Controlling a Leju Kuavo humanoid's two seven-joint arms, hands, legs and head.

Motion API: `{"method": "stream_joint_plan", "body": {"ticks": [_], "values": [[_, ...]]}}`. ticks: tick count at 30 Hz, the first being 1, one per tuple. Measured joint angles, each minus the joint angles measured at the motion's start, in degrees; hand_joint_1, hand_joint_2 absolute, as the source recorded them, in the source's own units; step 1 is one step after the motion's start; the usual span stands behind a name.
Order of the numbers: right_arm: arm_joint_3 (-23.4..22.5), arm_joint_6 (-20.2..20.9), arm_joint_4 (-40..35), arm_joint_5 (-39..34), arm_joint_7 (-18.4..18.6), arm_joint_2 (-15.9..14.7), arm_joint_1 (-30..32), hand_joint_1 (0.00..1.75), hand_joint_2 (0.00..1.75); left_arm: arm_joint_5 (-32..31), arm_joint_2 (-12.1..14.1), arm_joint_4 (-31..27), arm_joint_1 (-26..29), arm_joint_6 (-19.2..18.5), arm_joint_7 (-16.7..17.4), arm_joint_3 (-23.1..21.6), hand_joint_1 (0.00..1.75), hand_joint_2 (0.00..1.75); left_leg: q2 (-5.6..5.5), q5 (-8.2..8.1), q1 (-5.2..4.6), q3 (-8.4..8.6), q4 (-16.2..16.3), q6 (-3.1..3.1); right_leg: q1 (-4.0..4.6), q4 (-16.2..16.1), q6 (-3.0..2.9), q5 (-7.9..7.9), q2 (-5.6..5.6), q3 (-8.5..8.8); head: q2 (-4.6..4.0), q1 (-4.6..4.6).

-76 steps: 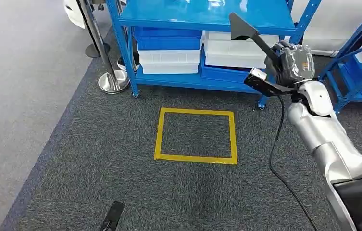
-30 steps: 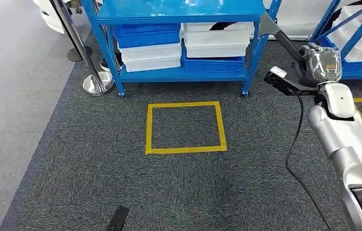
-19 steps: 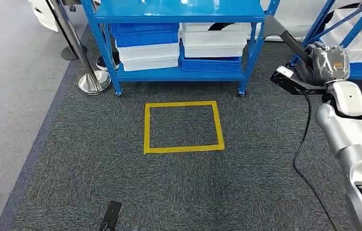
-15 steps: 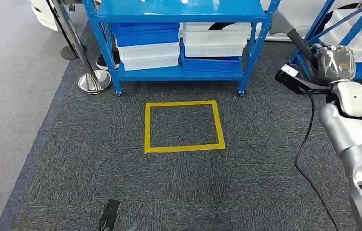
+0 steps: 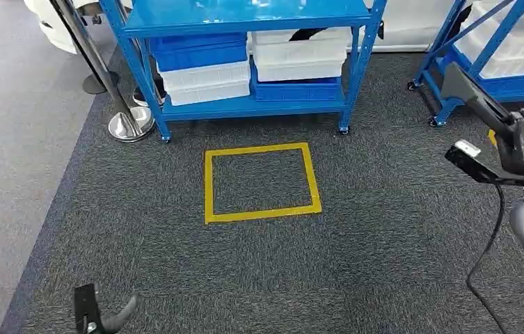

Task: Take the parts from the cabinet and place them on the table.

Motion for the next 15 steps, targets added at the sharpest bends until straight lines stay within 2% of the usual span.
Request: {"method": "stream_joint_plan", "body": {"ticks": [1, 2, 4, 5, 6, 8, 9, 10, 11, 12, 14, 15], "values": [[-0.99, 0.17, -1.25, 0.0, 0.11, -0.68, 1.98, 1.75, 1.75, 0.64, 1.03, -0.05, -0.05, 0.26, 0.02, 1.05, 0.0, 1.75, -0.01, 0.69, 0.0, -0.02, 0.09, 0.04, 0.01, 0.0, 0.0, 0.0, 0.26, 0.02, 0.0, -0.02], [-1.91, 0.31, -2.51, 0.0, 0.24, -1.25, 3.71, 1.75, 1.75, 1.17, 1.88, -0.11, -0.19, 0.57, 0.04, 2.1, 0.0, 1.75, -0.06, 2.66, 0.0, 1.26, -2.72, 0.22, 0.02, 0.01, 0.0, 0.0, 0.51, 0.03, 0.0, 0.0], [-3.85, 0.26, -5.27, 0.0, 0.42, -2.12, 6.74, 1.75, 1.75, 1.93, 3.73, -0.22, -0.56, 0.94, 0.15, 4.14, 0.0, 1.75, -0.78, 8.06, -0.14, 6.62, -13.65, 1.09, 0.12, -0.02, 0.01, 0.01, 1.11, 0.23, 0.0, -0.02], [-4.89, 0.09, -6.45, -0.02, 0.57, -2.19, 8.22, 1.75, 1.75, 2.38, 4.77, -0.24, -0.83, 1.03, 0.22, 4.97, 0.0, 1.75, -1.95, 8.35, -0.16, 8.41, -17.59, 1.57, 0.0, -0.1, 0.05, 0.03, 1.19, 0.27, 0.0, 0.0], [-6.0, -0.28, -7.44, 0.0, 0.57, -2.23, 9.43, 1.75, 1.75, 2.96, 5.25, -0.24, -0.91, 1.03, 0.46, 5.86, 0.0, 1.75, -1.96, 8.05, -0.19, 8.96, -18.45, 1.65, 0.24, -0.09, 0.35, 0.2, 1.53, 0.08, 0.0, 0.0], [-7.89, -1.09, -9.14, 0.0, 0.57, -2.17, 12.2, 1.75, 1.75, 3.48, 6.69, -0.31, -1.05, 0.99, 0.7, 7.62, 0.0, 1.75, -1.72, 8.11, -0.42, 8.87, -18.45, 1.7, -0.12, -0.38, 0.95, 0.54, 1.91, -0.05, 0.02, 0.0], [-8.78, -1.66, -10.05, 0.02, 0.57, -2.04, 13.75, 1.75, 1.75, 3.63, 7.34, -0.4, -1.07, 0.99, 0.7, 8.39, 0.0, 1.75, -1.55, 8.33, -0.43, 8.97, -18.71, 1.99, -0.14, -0.81, 1.4, 0.83, 2.11, 0.1, 0.0, 0.0], [-9.79, -2.31, -11.04, 0.26, 0.59, -1.76, 15.07, 1.75, 1.75, 3.66, 8.01, -0.52, -1.08, 0.96, 0.66, 9.08, 0.0, 1.75, -1.18, 9.19, 0.19, 9.57, -20.02, 2.42, 0.15, -0.86, 1.73, 0.76, 2.06, 0.09, 0.0, 0.0], [-10.59, -3.02, -11.75, 0.94, 0.66, -1.23, 16.0, 1.75, 1.75, 3.85, 8.54, -0.64, -1.16, 0.85, 0.68, 9.68, 0.0, 1.75, -0.83, 9.64, 0.12, 9.83, -20.79, 2.68, 0.01, -0.04, 1.69, -0.07, 1.01, -0.23, 0.02, 0.0], [-11.31, -3.3, -12.36, 2.08, 0.92, -0.61, 16.52, 1.75, 1.75, 4.36, 9.0, -0.68, -1.18, 0.57, 0.96, 10.29, 0.0, 1.75, -0.67, 9.87, 0.02, 9.77, -20.97, 3.02, 0.08, 2.62, 1.61, -2.25, 0.5, -1.49, 0.0, 0.0], [-12.29, -3.47, -13.12, 4.79, 1.45, 1.49, 17.47, 1.75, 1.75, 5.78, 10.4, -0.72, -0.82, -0.04, 1.66, 12.06, 0.0, 1.75, -0.06, 9.9, -0.07, 9.6, -20.88, 3.08, 0.05, 11.5, 1.86, -6.57, 0.48, -5.32, 0.0, 0.0], [-12.42, -3.47, -13.23, 5.86, 1.51, 2.38, 18.05, 1.75, 1.75, 6.26, 10.68, -0.72, -0.56, -0.26, 1.86, 13.09, 0.0, 1.75, 0.22, 9.89, -0.1, 9.53, -20.78, 3.08, -0.03, 14.96, 1.99, -7.66, 0.43, -6.83, 0.0, 0.0]]}}
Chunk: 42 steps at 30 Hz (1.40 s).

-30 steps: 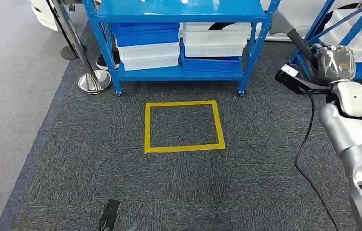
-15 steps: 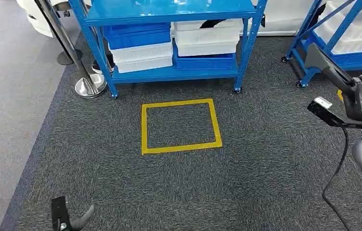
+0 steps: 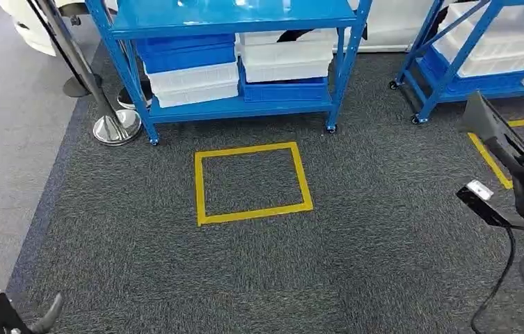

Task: Take the parts from the cabinet and place them on the table.

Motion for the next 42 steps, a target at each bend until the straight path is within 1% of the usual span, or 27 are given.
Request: {"method": "stream_joint_plan", "body": {"ticks": [1, 2, 4, 5, 6, 10, 11, 12, 14, 15, 16, 17, 18, 20, 21, 24, 26, 27, 30, 31, 32, 33, 35, 36, 37, 40, 42], "values": [[0.0, 0.04, 0.0, 0.98, 0.09, 0.98, 0.53, 1.75, 1.75, 0.35, 0.5, 0.0, 0.29, -0.44, 0.13, 1.03, 0.0, 1.75, 0.23, -0.02, -0.01, -0.14, 0.2, -0.03, -0.09, 0.94, 0.1, 0.42, -0.1, -0.33, 0.0, 0.0], [0.0, 0.22, -0.02, 1.89, 0.07, 1.76, 0.69, 1.75, 1.75, 0.44, 0.94, 0.0, 0.56, -0.85, 0.11, 1.78, 0.0, 1.75, 0.34, -0.1, -0.01, -0.25, 0.37, -0.15, -0.15, -0.88, 0.14, 1.79, -0.29, 0.74, 0.02, 0.0], [0.0, 0.72, -0.41, 3.29, 0.11, 2.84, 0.55, 1.75, 1.75, 0.44, 1.35, -0.02, 1.23, -1.31, -0.09, 2.92, 0.0, 1.75, 0.72, -0.47, 0.01, -0.43, 1.13, -0.59, -0.29, -10.48, 0.14, 6.19, -0.98, 6.21, 0.02, 0.0], [0.0, 1.13, -0.68, 3.9, 0.31, 3.23, 0.3, 1.75, 1.75, 0.37, 1.51, -0.04, 1.61, -1.4, -0.17, 3.34, 0.0, 1.75, 0.88, -0.79, -0.02, -0.63, 1.73, -0.97, -0.24, -14.61, -0.03, 6.43, -1.76, 8.26, 0.0, 0.0], [0.0, 1.4, -0.83, 4.37, 0.39, 3.85, -0.1, 1.75, 1.75, 0.33, 1.75, -0.2, 2.04, -1.46, -0.18, 3.82, 0.0, 1.75, 0.97, -1.1, -0.49, -1.12, 2.35, -1.4, 0.41, -14.9, -0.5, 5.96, -1.92, 8.43, 0.02, 0.0], [0.13, 2.42, -2.55, 5.44, 0.13, 5.31, -0.54, 1.75, 1.75, 0.85, 1.99, -0.28, 3.5, -0.04, 0.94, 5.68, 0.0, 1.75, 1.47, -1.12, -0.31, -1.14, 2.28, -2.32, 0.25, -15.05, -1.99, 6.42, -0.97, 8.04, 0.02, 0.0], [0.22, 2.93, -3.02, 5.46, -0.11, 5.64, -1.04, 1.75, 1.75, 0.85, 1.97, -0.28, 3.94, 0.31, 1.18, 6.03, 0.0, 1.75, 0.71, -1.96, 0.03, -1.48, 3.13, -2.92, 0.15, -15.23, -2.34, 6.61, -0.94, 8.11, 0.0, -0.02], [0.39, 3.39, -3.41, 5.44, -0.5, 5.99, -1.69, 1.75, 1.75, 0.7, 1.94, -0.28, 4.26, 1.21, 1.35, 6.4, 0.0, 1.75, 0.12, -3.87, 0.1, -2.57, 5.57, -3.27, 0.15, -15.26, -2.69, 6.71, -0.85, 8.01, 0.0, -0.04], [1.31, 3.82, -4.35, 5.44, -1.27, 6.68, -2.61, 1.75, 1.75, -0.64, 1.88, -0.28, 5.08, 3.38, 1.79, 6.95, 0.0, 1.75, -0.15, -8.57, 0.33, -6.62, 14.82, -3.76, 0.26, -15.25, -2.91, 6.8, -0.5, 7.79, 0.02, -0.02], [1.88, 4.02, -4.72, 5.42, -1.33, 6.99, -2.79, 1.75, 1.75, -2.02, 1.66, -0.28, 5.52, 4.42, 2.23, 6.95, 0.0, 1.75, -0.15, -9.87, 0.45, -8.34, 18.7, -3.86, 0.35, -15.24, -2.92, 6.81, -0.3, 7.75, 0.0, -0.02], [2.61, 4.02, -5.12, 5.2, -1.38, 7.36, -2.78, 1.75, 1.75, -4.08, 1.22, -0.28, 5.98, 5.49, 3.13, 6.77, 0.0, 1.75, -0.15, -9.84, 0.54, -9.09, 20.37, -3.89, 0.42, -15.22, -2.92, 6.81, -0.11, 7.75, 0.0, -0.02], [3.54, 3.89, -5.7, 5.09, -1.4, 7.78, -2.75, 1.75, 1.75, -6.76, 0.61, -0.26, 6.42, 7.11, 4.43, 6.19, 0.0, 1.75, -0.17, -8.52, 0.55, -8.39, 18.95, -3.74, 0.44, -15.2, -2.91, 6.82, 0.15, 7.77, 0.0, -0.02], [4.35, 3.69, -6.25, 5.0, -1.42, 8.04, -2.75, 1.75, 1.75, -8.97, 0.0, -0.24, 6.73, 8.75, 5.56, 5.46, 0.0, 1.75, -0.21, -6.21, 0.54, -6.48, 15.06, -3.49, 0.47, -15.19, -2.89, 6.83, 0.36, 7.8, 0.02, -0.02], [5.86, 3.17, -6.95, 4.91, -1.57, 8.61, -2.93, 1.75, 1.75, -11.37, -1.49, -0.17, 7.04, 11.13, 7.37, 3.99, 0.0, 1.75, -1.16, -1.4, 0.41, -1.18, 4.44, -2.52, 0.46, -15.21, -2.81, 6.87, 0.55, 7.97, 0.02, -0.02], [6.41, 2.69, -6.95, 4.91, -1.57, 9.0, -3.34, 1.75, 1.75, -12.29, -2.19, -0.09, 7.14, 11.54, 8.44, 3.51, 0.0, 1.75, -2.21, -2.14, 0.32, -0.24, 2.34, -2.25, 0.56, -15.24, -2.57, 6.99, 0.66, 7.85, 0.0, -0.02], [8.07, 2.4, -6.49, 5.5, -1.07, 10.23, -5.51, 1.75, 1.75, -15.13, -5.73, 0.46, 7.72, 13.62, 10.91, 1.39, 0.0, 1.75, -1.56, -1.59, -0.3, -0.47, 2.07, -1.81, 0.02, -15.61, -1.26, 7.6, 1.25, 7.47, 0.0, -0.02], [8.59, 2.76, -6.38, 6.27, -0.5, 10.55, -7.05, 1.75, 1.75, -17.91, -8.36, 0.96, 7.81, 14.1, 14.76, -0.45, 0.0, 1.75, -1.01, -0.42, 0.36, 0.03, 0.5, -0.87, 0.02, -15.31, -0.57, 7.31, 0.86, 7.44, 0.0, -0.02], [8.92, 3.06, -6.36, 6.55, -0.26, 10.64, -8.11, 1.75, 1.75, -19.04, -10.04, 1.25, 7.97, 14.21, 16.07, -1.56, 0.0, 1.75, -0.92, -0.21, 0.18, 0.05, 0.16, -0.46, 0.29, -13.67, -0.59, 5.74, 0.26, 6.58, 0.0, 0.0], [9.73, 5.29, -6.4, 6.88, 0.09, 10.77, -11.22, 1.75, 1.75, -20.24, -13.75, 1.9, 8.94, 14.1, 20.18, -3.92, 0.0, 1.75, -0.25, -0.15, -0.01, -0.22, 0.3, -0.11, 0.32, -0.9, -0.3, -0.53, 0.05, 0.98, 0.02, 0.0], [10.16, 6.2, -6.51, 7.05, 0.22, 10.77, -11.92, 1.75, 1.75, -20.5, -14.43, 2.08, 9.38, 14.08, 21.11, -4.5, 0.0, 1.75, -0.03, -0.18, -0.01, -0.25, 0.4, -0.09, 0.32, 1.51, -0.15, -0.83, 0.02, -0.07, 0.02, 0.0], [10.45, 7.1, -6.79, 7.17, 0.37, 10.75, -12.55, 1.75, 1.75, -20.92, -15.38, 2.18, 9.71, 14.08, 21.89, -5.03, 0.0, 1.75, 0.1, -0.22, 0.0, -0.24, 0.51, -0.09, 0.3, 0.91, -0.07, 0.15, -0.05, 0.25, 0.02, 0.02], [10.69, 8.06, -7.25, 7.17, 0.48, 10.45, -13.28, 1.75, 1.75, -21.74, -16.03, 2.23, 9.88, 14.29, 23.31, -5.49, 0.0, 1.75, 0.2, -0.34, 0.03, -0.26, 0.7, -0.12, 0.24, -1.9, -0.06, 2.05, -0.25, 1.77, 0.0, 0.0], [11.43, 9.7, -8.13, 6.6, 0.72, 8.94, -16.05, 1.75, 1.75, -23.62, -16.92, 2.49, 10.01, 14.86, 26.66, -6.99, 0.0, 1.75, 0.28, -0.89, -0.01, -0.45, 1.66, -0.44, 0.09, -12.54, -0.06, 7.11, -1.38, 7.33, 0.02, 0.02], [11.65, 10.42, -8.26, 5.79, 0.94, 8.2, -17.51, 1.75, 1.75, -24.39, -16.96, 2.54, 10.23, 14.82, 27.83, -7.65, 0.0, 1.75, 0.28, -1.17, -0.3, -0.91, 2.15, -0.72, 0.37, -14.36, -0.23, 5.93, -2.67, 8.29, 0.0, 0.02], [11.89, 11.41, -8.39, 4.95, 0.94, 7.38, -19.54, 1.75, 1.75, -25.14, -17.01, 2.54, 10.32, 14.69, 29.14, -8.18, 0.0, 1.75, 0.32, -1.39, -0.64, -1.37, 2.99, -0.98, 0.66, -14.81, -0.74, 6.26, -2.15, 7.86, 0.02, 0.0], [12.88, 14.12, -8.15, 2.79, 0.92, 4.87, -24.37, 1.75, 1.75, -26.34, -17.05, 2.6, 11.01, 14.71, 32.09, -9.64, 0.0, 1.75, 0.91, -1.26, -0.65, -1.57, 2.75, -1.41, 0.59, -14.71, -1.47, 6.43, -1.53, 7.41, 0.0, 0.0], [13.86, 15.8, -7.56, 1.68, 0.9, 3.64, -28.33, 1.75, 1.75, -26.84, -17.09, 2.6, 11.14, 14.8, 32.96, -10.41, 0.0, 1.75, 0.31, -3.11, -0.46, -2.33, 4.57, -2.3, 0.2, -15.09, -2.14, 6.77, -1.36, 7.49, 0.02, 0.0]]}}
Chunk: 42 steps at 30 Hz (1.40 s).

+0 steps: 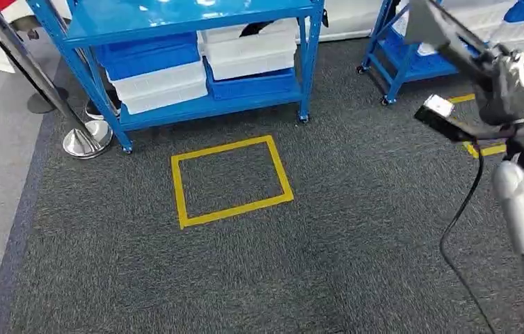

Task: Take the parts from the cabinet and place them on the table.

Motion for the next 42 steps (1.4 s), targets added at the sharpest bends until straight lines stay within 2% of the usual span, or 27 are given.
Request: {"method": "stream_joint_plan", "body": {"ticks": [3, 4, 5, 6, 8, 9, 12, 14, 15, 18, 19, 20, 22, 24, 25, 26, 28, 30, 31, 33, 34, 35, 36, 37, 39, 40, 42], "values": [[1.62, 0.68, 1.8, -0.94, 0.07, -0.68, -4.67, 1.75, 1.75, 0.26, -0.04, 0.02, 0.04, -0.39, 0.04, -0.3, 0.0, 1.75, -0.39, -6.13, 0.63, -5.39, 12.55, -0.69, 0.1, 0.01, -0.32, 0.07, 0.64, -0.12, -0.02, 0.0], [2.2, 0.59, 2.77, -1.2, 0.13, -0.7, -5.72, 1.75, 1.75, 0.57, -0.09, 0.02, 0.13, -0.63, -0.07, -0.3, 0.0, 1.75, -0.39, -6.88, 0.72, -6.91, 15.89, -0.77, 0.14, 0.01, -0.32, 0.07, 0.84, -0.07, -0.02, 0.0], [2.73, 0.39, 4.09, -1.35, 0.22, -0.65, -6.97, 1.75, 1.75, 0.7, -0.2, 0.02, 0.2, -0.87, -0.15, -0.3, 0.0, 1.75, -0.4, -6.15, 0.79, -7.16, 16.24, -0.72, 0.17, 0.03, -0.32, 0.07, 1.13, -0.04, 0.0, 0.0], [3.48, 0.04, 5.78, -1.35, 0.28, -0.54, -8.32, 1.75, 1.75, 0.83, -0.33, 0.02, 0.19, -1.12, -0.35, -0.3, 0.0, 1.75, -0.42, -4.17, 0.8, -6.08, 13.66, -0.57, 0.19, 0.06, -0.32, 0.08, 1.44, -0.01, 0.0, 0.0], [4.48, -0.79, 8.95, -1.14, 0.72, -0.13, -10.56, 1.75, 1.75, 0.88, -0.46, 0.02, 0.03, -1.22, -0.72, -0.3, 0.0, 1.75, -0.88, 0.8, 0.76, -1.66, 4.18, 0.13, 0.29, 0.06, -0.26, 0.1, 1.87, 0.21, -0.02, 0.0], [4.96, -1.23, 10.25, -0.74, 1.16, 0.11, -11.53, 1.75, 1.75, 0.88, -0.48, 0.02, 0.01, -1.22, -0.81, -0.3, 0.0, 1.75, -2.09, 2.23, 0.62, 0.24, -0.41, 0.73, 0.18, -0.01, -0.23, 0.11, 1.96, 0.21, 0.0, 0.0], [7.32, -2.8, 15.02, 1.91, 3.17, 1.56, -14.36, 1.75, 1.75, 1.29, -0.55, 0.04, -0.16, -0.61, -0.72, -0.26, 0.0, 1.75, -2.09, 1.71, 0.32, 0.94, -1.81, 0.83, 0.1, -0.2, 0.85, 0.69, 2.72, -0.26, -0.02, 0.0], [8.26, -2.98, 16.63, 2.76, 4.2, 2.01, -14.78, 1.75, 1.75, 2.41, -0.55, 0.04, -0.3, 0.4, -0.09, 0.02, 0.0, 1.75, -1.71, 2.51, 0.77, 1.36, -3.09, 1.55, 0.37, -0.7, 1.61, 0.88, 2.86, -0.09, -0.02, -0.02], [8.69, -3.11, 17.57, 2.97, 4.5, 2.3, -15.16, 1.75, 1.75, 3.12, -0.55, 0.04, -0.4, 0.98, 0.28, 0.33, 0.0, 1.75, -1.39, 3.02, 0.88, 1.74, -3.81, 1.72, 0.15, 0.13, 1.61, 0.21, 1.9, -0.41, -0.02, 0.0], [9.92, -3.15, 19.97, 3.26, 5.2, 3.21, -16.76, 1.75, 1.75, 6.4, -0.16, 0.04, -0.31, 4.04, 1.33, 2.25, 0.0, 1.75, -1.09, 3.28, 0.78, 1.52, -3.94, 2.16, 0.19, 11.49, 1.82, -5.91, 1.31, -5.73, -0.02, 0.0], [10.36, -3.17, 20.85, 3.5, 5.35, 3.72, -16.93, 1.75, 1.75, 7.33, 0.07, 0.02, -0.29, 5.23, 1.46, 3.24, 0.0, 1.75, -0.88, 3.24, 0.77, 1.51, -3.91, 2.17, 0.19, 15.33, 1.98, -7.01, 1.3, -7.55, 0.0, 0.0], [10.86, -3.22, 21.88, 3.74, 5.73, 4.44, -17.11, 1.75, 1.75, 7.19, 0.83, 0.04, -0.11, 6.32, 1.29, 4.57, 0.0, 1.75, -0.64, 3.2, 0.79, 1.52, -3.83, 2.12, 0.14, 16.61, 2.11, -6.71, 1.26, -8.28, 0.0, 0.0], [11.5, -3.79, 23.65, 4.05, 6.41, 6.31, -17.77, 1.75, 1.75, 3.85, 2.07, 0.04, 0.11, 7.19, 1.09, 8.64, 0.0, 1.75, -0.23, 2.92, 0.87, 1.56, -3.47, 1.71, -0.04, 11.17, 2.13, -2.78, 0.86, -5.67, 0.0, 0.0], [11.91, -5.03, 25.0, 4.11, 7.03, 8.09, -18.38, 1.75, 1.75, -2.14, 3.57, -0.04, 0.16, 7.37, 1.55, 13.71, 0.0, 1.75, 0.13, 2.16, 0.94, 1.45, -2.48, 1.07, -0.21, 1.1, 2.11, 1.07, -0.38, -0.7, -0.02, 0.0], [12.22, -5.4, 25.44, 4.33, 7.39, 8.81, -18.46, 1.75, 1.75, -5.85, 4.57, -0.2, 0.11, 7.43, 2.14, 15.99, 0.0, 1.75, 0.23, 1.85, 0.46, 1.03, -1.93, 0.62, 0.5, 0.49, 1.93, -0.05, -0.77, -0.25, -0.02, 0.0], [12.46, -5.42, 25.46, 4.76, 7.86, 9.55, -18.11, 1.75, 1.75, -10.77, 5.5, -0.33, 0.18, 7.5, 2.97, 18.52, 0.0, 1.75, 0.33, 1.77, 0.46, 0.99, -1.8, 0.39, 0.23, 0.51, 1.14, 0.13, -0.16, -0.45, 0.0, -0.07], [12.7, -5.42, 25.35, 5.16, 8.28, 10.43, -16.85, 1.75, 1.75, -16.51, 6.82, -0.57, 0.24, 7.5, 4.44, 21.93, 0.0, 1.75, 0.59, 1.9, 0.53, 1.1, -2.0, 0.0, 0.58, 0.57, 0.55, 0.14, 0.1, -0.64, -0.02, -0.02], [12.94, -5.47, 24.63, 4.48, 8.04, 10.8, -16.14, 1.75, 1.75, -21.43, 8.26, -0.57, 0.32, 5.98, 7.02, 23.43, 0.0, 1.75, 0.36, 1.08, 0.72, 0.77, -1.35, -0.72, 0.2, 0.31, -0.17, 0.46, 0.31, -0.65, 0.0, -0.04], [12.96, -5.53, 24.1, 3.93, 7.69, 10.8, -15.96, 1.75, 1.75, -22.91, 8.5, -0.57, 0.55, 4.83, 7.34, 23.63, 0.0, 1.75, -0.1, -0.64, 0.82, -0.15, 0.75, -1.03, 0.12, 0.3, -0.47, 0.49, 0.47, -0.7, 0.0, -0.04], [12.96, -6.67, 23.34, 2.62, 6.36, 10.69, -14.91, 1.75, 1.75, -26.72, 9.09, -0.57, 0.87, 1.7, 8.83, 23.58, 0.0, 1.75, -0.39, -5.04, 1.01, -3.91, 9.45, -1.42, 0.22, 0.3, -0.67, 0.47, 0.78, -0.75, -0.02, -0.04], [12.96, -7.37, 23.01, 2.27, 5.72, 10.51, -14.04, 1.75, 1.75, -28.75, 9.09, -0.57, 1.01, 0.03, 9.73, 23.23, 0.0, 1.75, -0.39, -6.6, 1.02, -5.91, 13.89, -1.48, 0.31, 0.3, -0.69, 0.46, 0.95, -0.74, 0.0, -0.04], [12.98, -7.98, 22.69, 2.19, 5.13, 10.23, -12.94, 1.75, 1.75, -31.0, 9.07, -0.57, 1.26, -1.78, 11.0, 22.51, 0.0, 1.75, -0.4, -6.77, 1.02, -7.03, 16.21, -1.44, 0.39, 0.3, -0.69, 0.46, 1.19, -0.71, -0.02, -0.04], [13.0, -8.92, 22.27, 2.6, 4.72, 10.21, -11.87, 1.75, 1.75, -33.05, 8.98, -0.57, 1.51, -4.01, 11.87, 21.66, 0.0, 1.75, -0.4, -5.73, 1.02, -6.73, 15.42, -1.28, 0.44, 0.3, -0.69, 0.46, 1.48, -0.65, -0.02, -0.04], [13.07, -9.79, 21.86, 3.19, 4.63, 10.21, -10.87, 1.75, 1.75, -34.92, 8.9, -0.55, 1.73, -6.56, 12.41, 20.53, 0.0, 1.75, -0.44, -3.57, 1.01, -5.22, 12.12, -1.02, 0.52, 0.3, -0.68, 0.46, 1.81, -0.6, -0.02, -0.04], [13.24, -10.6, 21.05, 4.89, 5.44, 10.43, -9.36, 1.75, 1.75, -36.66, 8.39, -0.48, 1.97, -11.61, 12.79, 18.63, 0.0, 1.75, -1.34, 1.79, 0.85, -0.21, 1.35, 0.03, 0.66, 0.29, -0.67, 0.46, 2.36, -0.43, 0.0, -0.04], [13.27, -10.91, 20.78, 5.51, 5.88, 10.71, -8.76, 1.75, 1.75, -36.79, 8.13, -0.48, 2.05, -13.17, 12.76, 18.05, 0.0, 1.75, -2.43, 1.35, 0.77, 1.01, -1.14, 0.42, 0.57, 0.16, -0.58, 0.52, 2.48, -0.42, 0.0, -0.04], [13.29, -11.74, 20.13, 6.04, 6.29, 10.8, -7.68, 1.75, 1.75, -36.28, 6.9, -0.44, 2.3, -13.09, 12.72, 17.51, 0.0, 1.75, -2.1, 1.41, 0.6, 1.31, -1.9, 0.38, 0.57, 0.01, 0.15, 0.92, 2.98, -0.76, -0.02, -0.05]]}}
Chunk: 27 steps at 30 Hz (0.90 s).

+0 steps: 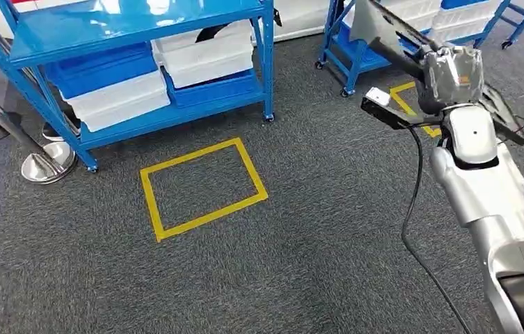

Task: Take the parts from the cabinet and place them on the table.

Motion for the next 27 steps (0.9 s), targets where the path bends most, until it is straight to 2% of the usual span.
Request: {"method": "stream_joint_plan", "body": {"ticks": [2, 3, 4, 5, 6, 7, 8, 9, 10, 11, 12, 13, 14, 15, 17, 18, 19, 20, 22, 23, 24, 25, 26, 27], "values": [[0.0, -0.76, -0.77, -0.42, -0.61, -0.04, 2.03, 1.75, 1.75, 1.03, -1.21, 0.0, 0.14, 1.61, 0.13, 0.02, 0.0, 1.75, 0.21, 0.19, -0.13, 0.17, -0.37, 0.34, -0.11, -0.72, 0.66, 0.37, 0.3, 0.34, 0.0, 0.0], [0.0, -1.64, -0.79, -0.39, -1.27, -0.13, 2.94, 1.75, 1.75, 0.87, -2.25, -0.02, 0.16, 2.25, 0.13, 0.02, 0.0, 1.75, 0.61, 0.99, 0.57, 0.77, -1.81, 0.8, 0.22, -0.73, 1.15, 0.22, 0.33, 0.36, 0.0, 0.02], [0.0, -2.87, -0.7, -0.37, -1.77, -0.17, 3.69, 1.75, 1.75, 0.19, -2.86, 0.0, 0.21, 2.71, -0.07, 0.0, 0.0, 1.75, 0.94, 1.39, 0.43, 1.01, -2.36, 1.06, 0.14, 0.07, 1.25, -0.64, -0.53, 0.01, 0.02, 0.02], [0.0, -4.11, -0.46, -0.42, -2.43, -0.17, 4.17, 1.75, 1.75, -1.1, -3.63, 0.0, 0.35, 3.19, -0.37, -0.26, 0.0, 1.75, 1.02, 1.6, 0.37, 0.91, -2.53, 1.45, 0.15, 3.16, 1.29, -2.93, -1.28, -1.46, 0.0, 0.05], [0.0, -5.32, -0.07, -0.66, -3.2, -0.15, 4.7, 1.75, 1.75, -2.32, -4.24, 0.0, 0.54, 4.24, -1.18, -0.72, 0.0, 1.75, 1.11, 1.63, 0.28, 0.74, -2.48, 1.49, 0.12, 7.24, 1.45, -5.05, -1.53, -3.33, 0.0, 0.05], [0.0, -6.94, 0.72, -1.12, -4.15, -0.11, 5.58, 1.75, 1.75, -2.82, -4.9, -0.02, 0.69, 6.94, -3.02, -0.98, 0.0, 1.75, 1.24, 1.62, 0.18, 0.66, -2.41, 1.51, 0.12, 11.78, 1.62, -6.9, -1.57, -5.34, 0.0, 0.05], [0.0, -7.84, 1.38, -1.4, -5.02, -0.04, 6.52, 1.75, 1.75, -1.88, -5.4, -0.02, 0.71, 9.8, -5.54, -0.98, 0.0, 1.75, 1.33, 1.61, 0.18, 0.63, -2.36, 1.52, 0.11, 14.86, 1.73, -7.83, -1.58, -6.7, 0.0, 0.05], [0.0, -8.52, 2.16, -1.57, -6.22, 0.09, 7.82, 1.75, 1.75, 0.75, -6.22, -0.04, 0.65, 14.1, -10.72, -0.22, 0.0, 1.75, 1.4, 1.6, 0.17, 0.61, -2.28, 1.53, 0.1, 15.8, 1.78, -7.45, -1.6, -7.1, 0.02, 0.05], [0.0, -8.61, 2.51, -1.57, -7.06, 0.2, 8.93, 1.75, 1.75, 3.22, -6.67, -0.07, 0.46, 16.07, -14.7, 0.73, 0.0, 1.75, 1.47, 1.55, 0.17, 0.61, -2.18, 1.52, 0.06, 13.91, 1.79, -5.93, -1.68, -6.1, 0.0, 0.05], [0.0, -8.72, 2.77, -1.55, -7.7, 0.42, 9.91, 1.75, 1.75, 6.48, -7.17, -0.11, 0.15, 15.64, -19.23, 2.02, 0.0, 1.75, 1.58, 1.38, 0.17, 0.61, -1.94, 1.42, 0.02, 9.04, 1.75, -3.28, -1.96, -3.45, 0.0, 0.07], [0.0, -8.72, 3.01, -1.27, -8.04, 0.66, 10.45, 1.75, 1.75, 9.54, -7.56, -0.11, -0.11, 13.47, -23.78, 3.42, 0.0, 1.75, 1.74, 1.18, 0.17, 0.59, -1.63, 1.27, 0.02, 4.04, 1.68, -1.14, -2.42, -0.74, 0.0, 0.05], [-0.07, -8.79, 3.21, -0.76, -8.04, 0.88, 10.98, 1.75, 1.75, 11.44, -7.63, -0.11, -0.28, 11.0, -27.67, 4.99, 0.0, 1.75, 1.86, 0.84, 0.02, 0.49, -1.12, 0.92, 0.1, -0.57, 1.49, -0.81, -3.53, 1.46, 0.02, 0.07], [-0.35, -8.94, 3.67, 0.08, -8.02, 1.31, 11.37, 1.75, 1.75, 11.28, -7.63, -0.11, -0.44, 6.96, -33.51, 6.42, 0.0, 1.75, 1.89, 0.65, -0.33, 0.18, -0.78, 0.64, 0.64, -0.61, 1.06, -1.06, -3.47, 1.54, 0.0, 0.05], [-0.67, -8.96, 3.91, 0.59, -8.02, 1.49, 12.03, 1.75, 1.75, 10.15, -7.6, -0.11, -0.46, 5.25, -36.61, 6.73, 0.0, 1.75, 1.92, 0.62, -0.34, 0.11, -0.74, 0.48, 0.4, -0.59, 0.56, -0.91, -2.91, 1.4, 0.02, 0.04], [-1.73, -9.07, 4.28, 1.27, -8.04, 1.73, 13.76, 1.75, 1.75, 7.27, -7.67, -0.11, -0.64, 4.28, -40.66, 6.49, 0.0, 1.75, 2.12, 0.73, -0.3, 0.21, -0.9, 0.11, 0.62, -0.62, 0.07, -0.89, -2.72, 1.3, 0.02, 0.05], [-2.28, -9.07, 4.35, 1.57, -8.55, 1.77, 14.47, 1.75, 1.75, 5.94, -7.71, -0.11, -0.74, 4.28, -41.97, 6.36, 0.0, 1.75, 2.23, 0.53, -0.33, 0.17, -0.75, -0.24, 0.31, -0.93, -0.33, -0.67, -2.58, 1.32, 0.02, 0.05], [-2.93, -9.07, 4.3, 1.79, -8.74, 1.9, 15.13, 1.75, 1.75, 5.26, -7.74, -0.11, -0.75, 4.35, -42.69, 6.14, 0.0, 1.75, 1.92, -0.39, -0.19, -0.19, 0.04, -0.69, 0.13, -1.03, -0.63, -0.55, -2.53, 1.43, 0.0, 0.05], [-3.45, -9.07, 4.3, 2.12, -8.76, 1.99, 15.58, 1.75, 1.75, 5.07, -7.95, -0.11, -0.77, 4.37, -42.8, 6.03, 0.0, 1.75, 1.71, -2.23, -0.16, -1.1, 2.36, -0.99, 0.08, -1.02, -0.94, -0.53, -2.44, 1.4, 0.0, 0.02], [-4.11, -9.09, 4.32, 3.17, -8.57, 2.45, 16.4, 1.75, 1.75, 5.33, -8.26, -0.09, -0.82, 4.66, -41.98, 6.01, 0.0, 1.75, 1.67, -6.51, 0.23, -4.73, 10.8, -1.43, 0.16, -1.02, -1.09, -0.48, -2.04, 1.31, 0.0, 0.02], [-4.28, -9.09, 4.37, 3.65, -8.3, 2.67, 16.86, 1.75, 1.75, 5.62, -8.43, -0.09, -0.81, 4.94, -41.37, 6.01, 0.0, 1.75, 1.67, -8.03, 0.31, -6.81, 15.43, -1.58, 0.21, -1.0, -1.12, -0.48, -1.75, 1.27, 0.02, 0.02], [-4.55, -9.09, 4.46, 3.93, -8.04, 2.71, 17.11, 1.75, 1.75, 5.68, -8.48, -0.07, -0.8, 5.18, -40.89, 6.01, 0.0, 1.75, 1.67, -8.12, 0.32, -7.56, 16.97, -1.61, 0.23, -0.99, -1.12, -0.48, -1.55, 1.26, 0.02, 0.02], [-4.85, -9.09, 4.61, 4.09, -7.87, 3.06, 17.47, 1.75, 1.75, 5.68, -8.67, 0.0, -0.82, 5.5, -39.94, 6.03, 0.0, 1.75, 1.66, -6.76, 0.32, -7.23, 16.09, -1.44, 0.25, -0.98, -1.11, -0.47, -1.2, 1.29, 0.0, 0.02], [-5.05, -9.09, 4.76, 4.09, -7.87, 3.19, 17.54, 1.75, 1.75, 5.66, -8.74, 0.0, -0.9, 5.88, -38.9, 6.03, 0.0, 1.75, 1.6, -4.46, 0.3, -5.61, 12.49, -1.13, 0.29, -0.98, -1.11, -0.47, -0.89, 1.32, 0.0, 0.02], [-5.27, -9.09, 5.02, 3.71, -7.87, 3.37, 17.46, 1.75, 1.75, 5.51, -8.83, 0.0, -1.02, 6.32, -37.28, 6.03, 0.0, 1.75, 1.35, -1.54, 0.15, -3.03, 6.96, -0.58, 0.41, -0.97, -1.09, -0.46, -0.55, 1.45, 0.02, 0.02]]}}
